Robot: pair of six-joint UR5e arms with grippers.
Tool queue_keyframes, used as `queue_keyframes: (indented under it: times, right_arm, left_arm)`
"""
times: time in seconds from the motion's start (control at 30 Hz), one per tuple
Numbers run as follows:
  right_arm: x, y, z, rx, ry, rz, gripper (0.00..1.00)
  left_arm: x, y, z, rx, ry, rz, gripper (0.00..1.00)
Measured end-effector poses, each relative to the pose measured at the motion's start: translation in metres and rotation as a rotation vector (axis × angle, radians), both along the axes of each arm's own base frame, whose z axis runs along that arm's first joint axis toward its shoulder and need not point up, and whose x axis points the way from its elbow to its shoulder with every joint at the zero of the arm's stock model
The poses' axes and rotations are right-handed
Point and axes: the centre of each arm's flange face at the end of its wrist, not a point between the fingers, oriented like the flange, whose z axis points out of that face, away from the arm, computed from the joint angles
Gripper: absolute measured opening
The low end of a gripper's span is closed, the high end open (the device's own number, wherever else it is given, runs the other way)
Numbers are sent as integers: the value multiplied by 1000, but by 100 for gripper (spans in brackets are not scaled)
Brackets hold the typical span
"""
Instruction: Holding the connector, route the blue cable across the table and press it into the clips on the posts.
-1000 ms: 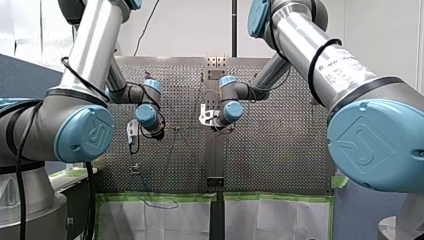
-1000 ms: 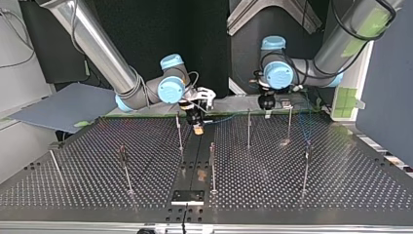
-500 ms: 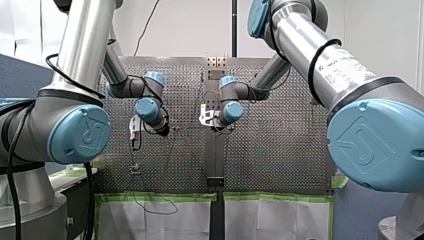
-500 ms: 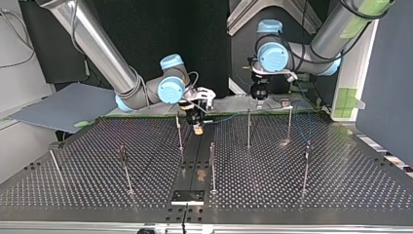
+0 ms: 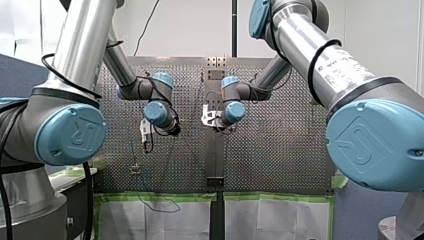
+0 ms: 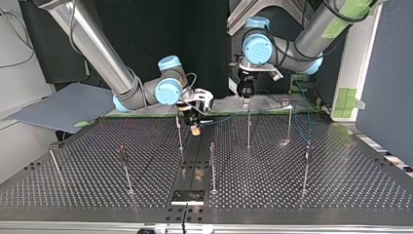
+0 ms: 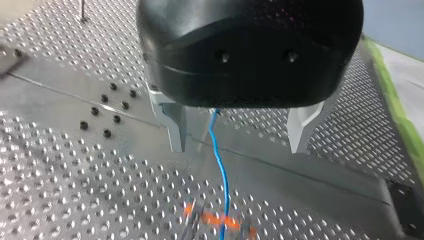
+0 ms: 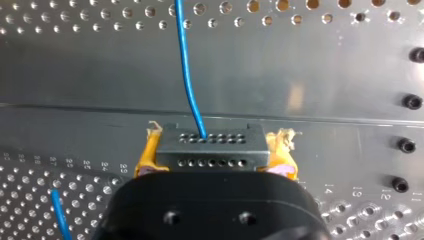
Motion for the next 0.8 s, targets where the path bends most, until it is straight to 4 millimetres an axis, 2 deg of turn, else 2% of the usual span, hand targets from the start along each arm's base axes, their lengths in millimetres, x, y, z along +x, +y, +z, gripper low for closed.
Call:
queue_keyframes:
  times: [0.13, 0.27, 0.57, 0.8]
  right_arm:
    - [0, 0, 0, 0, 0, -1, 0]
    - [0, 0, 0, 0, 0, -1, 0]
    - [0, 0, 0, 0, 0, -1, 0]
    - [0, 0, 0, 0, 0, -1, 0]
  left_arm:
    - [4, -17, -3, -15, -16, -24, 100]
    - [10, -31, 2, -32, -35, -42, 100]
    - [25, -30, 13, -50, -59, -24, 100]
    - [39, -32, 5, -34, -37, -14, 100]
